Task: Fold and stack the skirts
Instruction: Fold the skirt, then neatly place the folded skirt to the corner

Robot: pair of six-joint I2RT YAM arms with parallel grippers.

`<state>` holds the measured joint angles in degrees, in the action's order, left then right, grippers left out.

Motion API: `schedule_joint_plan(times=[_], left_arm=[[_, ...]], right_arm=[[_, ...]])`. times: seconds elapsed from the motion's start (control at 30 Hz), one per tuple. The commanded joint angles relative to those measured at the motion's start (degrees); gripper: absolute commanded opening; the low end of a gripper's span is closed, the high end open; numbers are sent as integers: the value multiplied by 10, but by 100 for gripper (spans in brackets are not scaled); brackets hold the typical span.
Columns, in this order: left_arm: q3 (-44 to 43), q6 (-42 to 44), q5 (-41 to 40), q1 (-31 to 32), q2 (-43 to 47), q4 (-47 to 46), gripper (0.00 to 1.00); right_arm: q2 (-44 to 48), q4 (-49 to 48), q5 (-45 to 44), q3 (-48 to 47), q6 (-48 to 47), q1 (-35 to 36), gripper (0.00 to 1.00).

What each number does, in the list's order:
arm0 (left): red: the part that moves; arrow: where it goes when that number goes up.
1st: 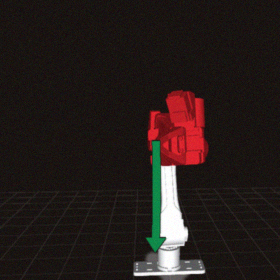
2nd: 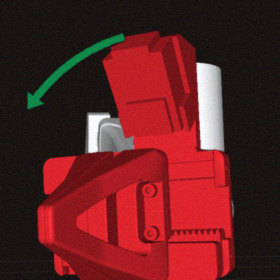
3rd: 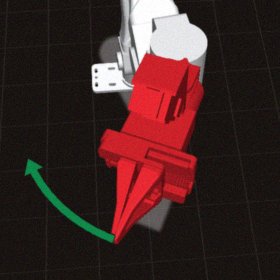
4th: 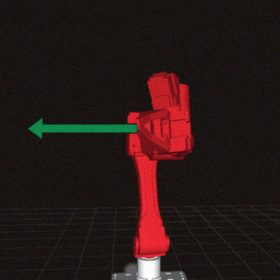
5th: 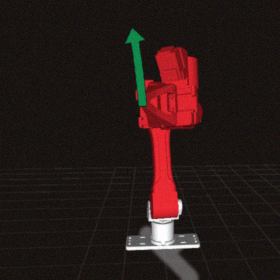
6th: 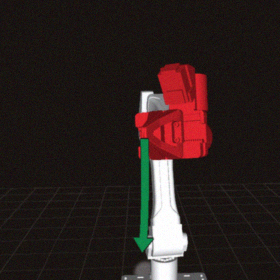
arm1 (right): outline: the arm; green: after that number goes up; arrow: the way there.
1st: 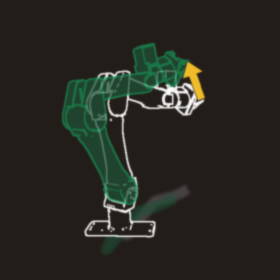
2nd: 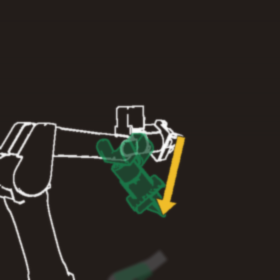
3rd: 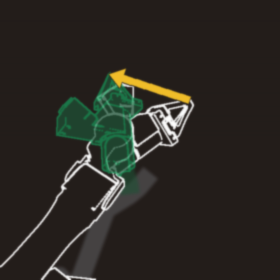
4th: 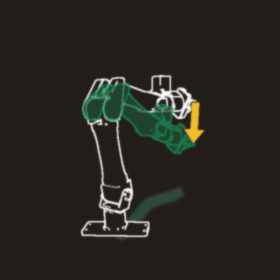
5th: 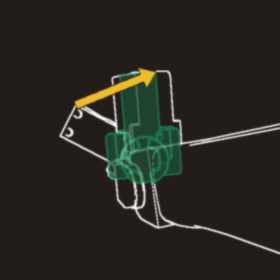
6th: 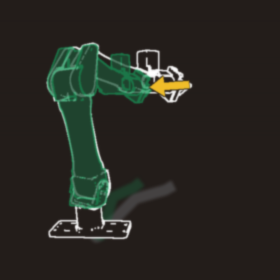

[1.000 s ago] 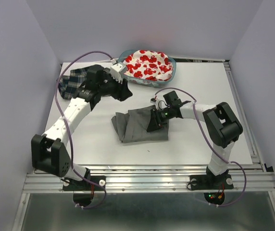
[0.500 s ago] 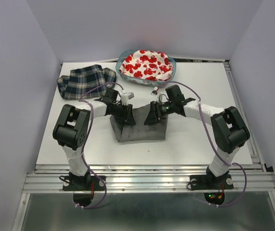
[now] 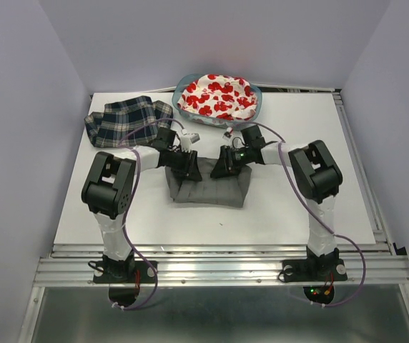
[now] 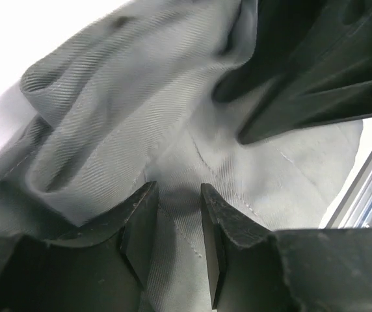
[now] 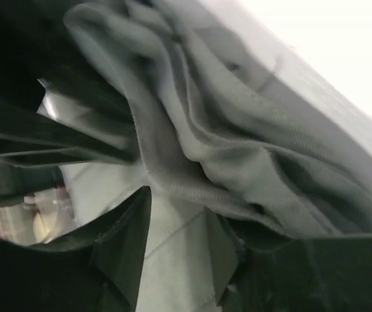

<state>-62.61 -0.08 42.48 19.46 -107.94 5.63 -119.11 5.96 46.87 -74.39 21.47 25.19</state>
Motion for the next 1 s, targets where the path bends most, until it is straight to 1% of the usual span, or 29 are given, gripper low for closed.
schedule_joint_plan(times=[0.0,0.1,0.13,0.2,0.23,0.27,0.3,0.37,0.4,0.43,0.47,0.53,0.57,0.6,0.63,0.67,0.7,0.73,0.77,0.8,0.83,0.87,0.9,0.97], left_arm=[[-23,24,-42,-21,-15,9,45],[-43,27,-57,-35,-17,17,45],[-48,34,-59,-36,-15,19,46],[-72,46,-70,-41,-4,34,48],[-83,65,-80,-45,2,43,51],[-83,74,-84,-48,11,46,52],[-87,85,-85,-50,34,49,55],[-88,110,-89,-50,68,56,56],[-84,115,-92,-50,110,56,58],[-79,119,-106,-50,135,48,60],[-65,119,-115,-51,186,42,63],[-52,105,-140,-55,229,35,73],[-46,97,-158,-59,247,42,77],[-35,85,-164,-62,272,49,82],[-28,76,-176,-62,282,54,84],[-12,66,-201,-65,291,67,87],[-2,52,-213,-66,296,71,91],[7,20,-224,-71,302,77,98],[32,8,-225,-83,303,80,98],[45,4,-218,-89,299,83,98],[56,-25,-203,-95,294,85,98],[66,-34,-193,-101,284,89,98],[88,-40,-181,-108,268,84,98],[100,-59,-170,-126,257,65,99]], right_arm=[[-45,0,-45,6,-24,-37,44],[-40,-1,-53,-8,-27,-37,43],[-33,-5,-46,-12,2,-37,44],[-10,-17,-13,-36,36,-37,48],[10,-18,1,-47,62,-24,52],[20,-18,6,-58,73,-19,52],[33,-20,8,-69,89,-19,57],[63,-27,9,-70,107,-10,68],[95,-32,7,-65,121,-10,77],[111,-31,3,-61,121,-10,78],[147,-12,-19,-59,111,-10,83],[187,23,-63,-50,104,-10,92],[209,42,-124,-28,104,-10,94],[254,60,-149,-8,110,-10,96],[278,63,-178,16,116,-10,98],[300,67,-240,68,131,-10,100],[320,78,-282,90,149,-10,100],[335,87,-311,111,163,-10,100],[362,90,-334,157,171,-23,100],[378,90,-346,180,197,-30,100],[403,90,-359,203,204,-37,100],[413,86,-355,225,211,-49,100],[421,81,-351,267,218,-49,100],[434,62,-341,308,232,-54,100]])
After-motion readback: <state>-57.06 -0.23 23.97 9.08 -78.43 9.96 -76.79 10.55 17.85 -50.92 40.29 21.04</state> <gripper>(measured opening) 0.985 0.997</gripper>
